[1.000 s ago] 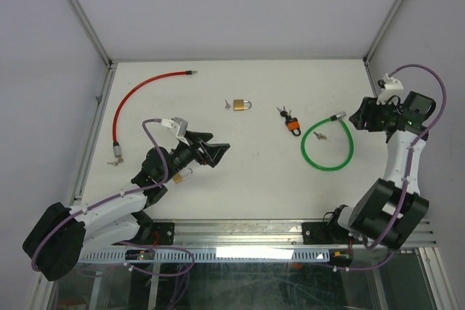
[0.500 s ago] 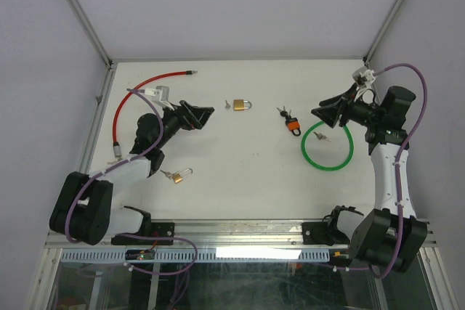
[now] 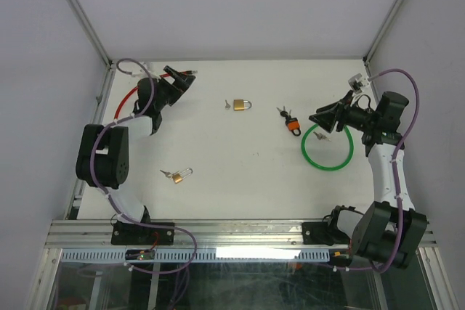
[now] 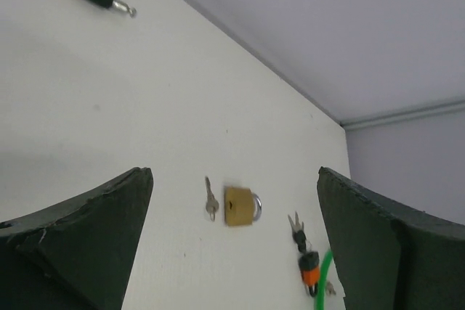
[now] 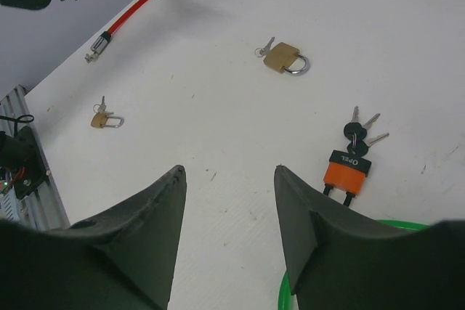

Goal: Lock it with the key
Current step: Pick up the lock from the center of the board.

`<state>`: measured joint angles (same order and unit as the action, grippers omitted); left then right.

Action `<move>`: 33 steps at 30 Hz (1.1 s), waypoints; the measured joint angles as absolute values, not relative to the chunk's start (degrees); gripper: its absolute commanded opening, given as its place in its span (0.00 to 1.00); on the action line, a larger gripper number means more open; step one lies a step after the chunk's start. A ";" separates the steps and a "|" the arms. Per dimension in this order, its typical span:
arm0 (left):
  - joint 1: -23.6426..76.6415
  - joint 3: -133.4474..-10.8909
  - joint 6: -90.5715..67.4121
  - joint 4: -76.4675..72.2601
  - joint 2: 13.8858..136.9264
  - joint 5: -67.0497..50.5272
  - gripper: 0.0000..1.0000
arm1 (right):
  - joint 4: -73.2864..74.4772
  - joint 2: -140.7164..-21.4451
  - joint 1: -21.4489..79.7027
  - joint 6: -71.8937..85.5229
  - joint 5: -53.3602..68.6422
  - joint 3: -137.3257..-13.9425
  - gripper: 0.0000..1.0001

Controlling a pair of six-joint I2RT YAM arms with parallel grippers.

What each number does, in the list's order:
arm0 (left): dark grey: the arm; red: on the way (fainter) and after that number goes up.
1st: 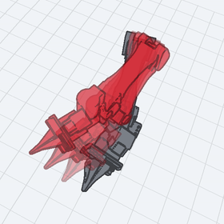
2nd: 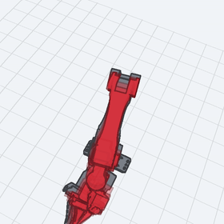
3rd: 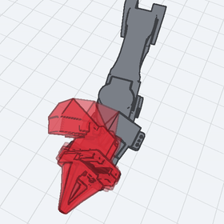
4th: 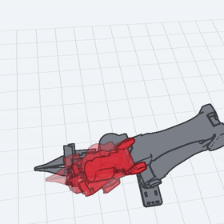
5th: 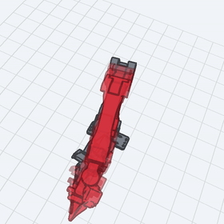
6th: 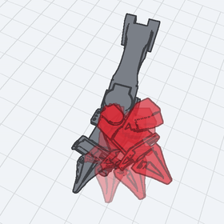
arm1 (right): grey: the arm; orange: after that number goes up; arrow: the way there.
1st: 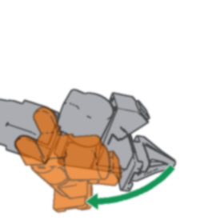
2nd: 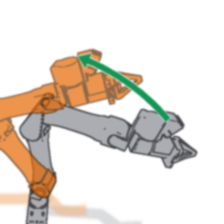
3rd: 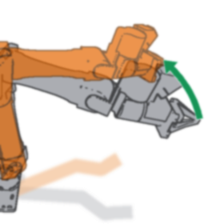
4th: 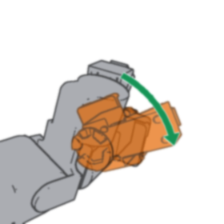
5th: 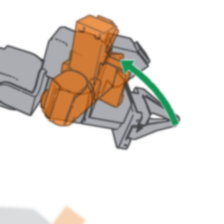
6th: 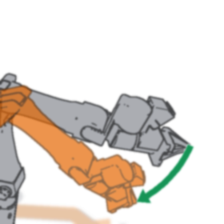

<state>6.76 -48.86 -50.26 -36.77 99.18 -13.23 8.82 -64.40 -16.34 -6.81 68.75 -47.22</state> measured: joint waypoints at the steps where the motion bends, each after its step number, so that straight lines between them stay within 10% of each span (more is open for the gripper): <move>1: 6.76 -52.29 -50.04 -32.64 100.07 -11.07 0.99 | 8.75 -64.01 -16.27 -6.94 68.62 -47.22 0.54; 16: 4.47 -99.37 -52.73 17.74 122.08 15.05 0.95 | 8.27 -62.52 -14.39 -7.81 68.05 -47.22 0.54; 23: 0.60 -104.88 -61.39 17.12 131.22 6.72 0.66 | 8.27 -62.50 -14.06 -8.12 67.68 -47.22 0.54; 33: -1.45 -106.00 -67.48 6.26 136.27 -1.61 0.63 | 8.40 -62.50 -12.86 -9.67 66.28 -47.11 0.54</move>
<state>-1.45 -106.00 -67.48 6.26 136.27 -1.61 8.40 -62.50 -12.86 -9.67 66.28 -47.11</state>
